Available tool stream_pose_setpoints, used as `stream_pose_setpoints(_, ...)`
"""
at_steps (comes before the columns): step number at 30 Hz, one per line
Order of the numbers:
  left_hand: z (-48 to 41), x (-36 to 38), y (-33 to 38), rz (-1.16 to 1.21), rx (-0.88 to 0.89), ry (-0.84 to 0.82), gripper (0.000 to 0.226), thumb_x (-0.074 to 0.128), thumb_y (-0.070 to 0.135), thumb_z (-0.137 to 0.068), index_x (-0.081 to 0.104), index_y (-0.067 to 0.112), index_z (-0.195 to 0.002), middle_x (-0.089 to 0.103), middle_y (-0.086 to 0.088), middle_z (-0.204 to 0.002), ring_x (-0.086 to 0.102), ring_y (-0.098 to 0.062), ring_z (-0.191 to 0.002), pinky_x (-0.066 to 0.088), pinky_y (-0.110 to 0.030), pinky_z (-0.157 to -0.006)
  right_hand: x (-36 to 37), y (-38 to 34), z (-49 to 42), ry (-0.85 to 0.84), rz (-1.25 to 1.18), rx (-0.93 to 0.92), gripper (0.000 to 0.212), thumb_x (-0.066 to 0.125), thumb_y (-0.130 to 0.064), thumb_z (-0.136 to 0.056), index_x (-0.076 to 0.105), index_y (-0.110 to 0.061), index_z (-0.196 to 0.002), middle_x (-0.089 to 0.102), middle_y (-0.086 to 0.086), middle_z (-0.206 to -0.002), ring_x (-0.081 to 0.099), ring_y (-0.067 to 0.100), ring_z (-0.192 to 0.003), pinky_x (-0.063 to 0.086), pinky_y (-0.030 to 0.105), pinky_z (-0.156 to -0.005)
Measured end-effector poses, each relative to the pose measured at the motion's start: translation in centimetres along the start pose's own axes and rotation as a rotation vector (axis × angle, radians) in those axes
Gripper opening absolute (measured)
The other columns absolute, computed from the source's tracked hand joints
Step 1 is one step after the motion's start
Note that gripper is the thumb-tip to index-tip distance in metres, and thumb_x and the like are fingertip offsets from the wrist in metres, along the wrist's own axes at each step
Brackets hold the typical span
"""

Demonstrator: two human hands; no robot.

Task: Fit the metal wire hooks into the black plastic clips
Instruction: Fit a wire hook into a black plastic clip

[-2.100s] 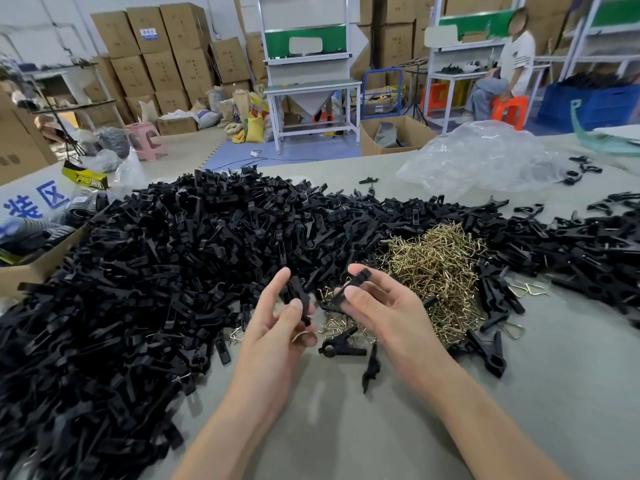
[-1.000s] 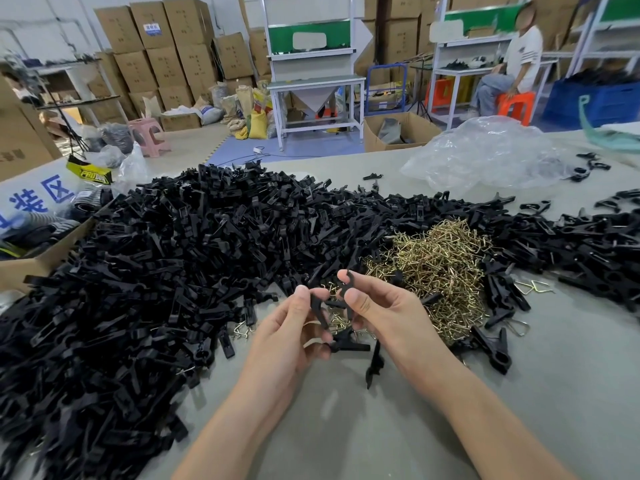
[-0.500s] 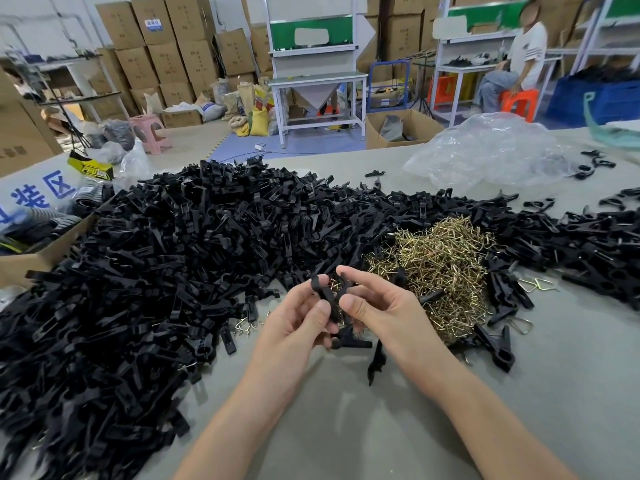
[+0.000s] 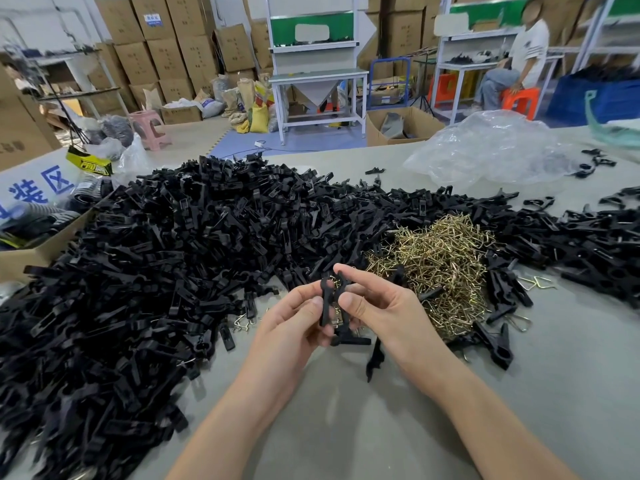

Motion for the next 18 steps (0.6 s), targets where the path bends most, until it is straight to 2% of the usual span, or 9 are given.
stream_pose_setpoints(5,0.18,0.14,0.39,0.003,-0.005,-0.007,0.026,0.046,0.004,-0.100,0.067,0.002,-0.116,0.061,-0.005,-0.075,0.054,-0.012,-0.060,0.045,-0.020,-0.055,-0.25,-0.04,0.01,0.023,0.002,-0.025,0.040,0.074,-0.035,-0.079,0.073,-0.041,-0.119,0.077,0.000,-0.101,0.068,0.009,-0.088,0.054,0.020,-0.074)
stream_pose_setpoints(13,0.29,0.58,0.29,0.032,-0.032,0.008,0.022,0.051,0.006,-0.096,0.066,0.003,-0.110,0.062,-0.006,-0.073,0.054,-0.012,-0.058,0.044,-0.020,-0.052,-0.19,0.34,-0.08,-0.004,0.033,-0.021,0.043,0.073,-0.034,-0.080,0.070,-0.037,-0.122,0.076,-0.002,-0.094,0.063,0.012,-0.081,0.055,0.023,-0.077)
stream_pose_setpoints(18,0.48,0.59,0.70,0.034,-0.053,0.016,0.024,0.060,0.015,-0.081,0.058,0.006,-0.103,0.063,-0.007,-0.073,0.052,-0.013,-0.057,0.041,-0.021,-0.052,-0.32,0.28,-0.11,-0.032,0.013,-0.027,0.040,0.073,-0.030,-0.081,0.072,-0.035,-0.121,0.076,0.001,-0.091,0.064,0.014,-0.083,0.056,0.025,-0.080)
Point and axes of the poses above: each hand's wrist, its own z-axis away from the middle knuckle, its own x-axis out of the palm, y = z × x, the point moved 2 cm from there along -z, towards the middle knuckle
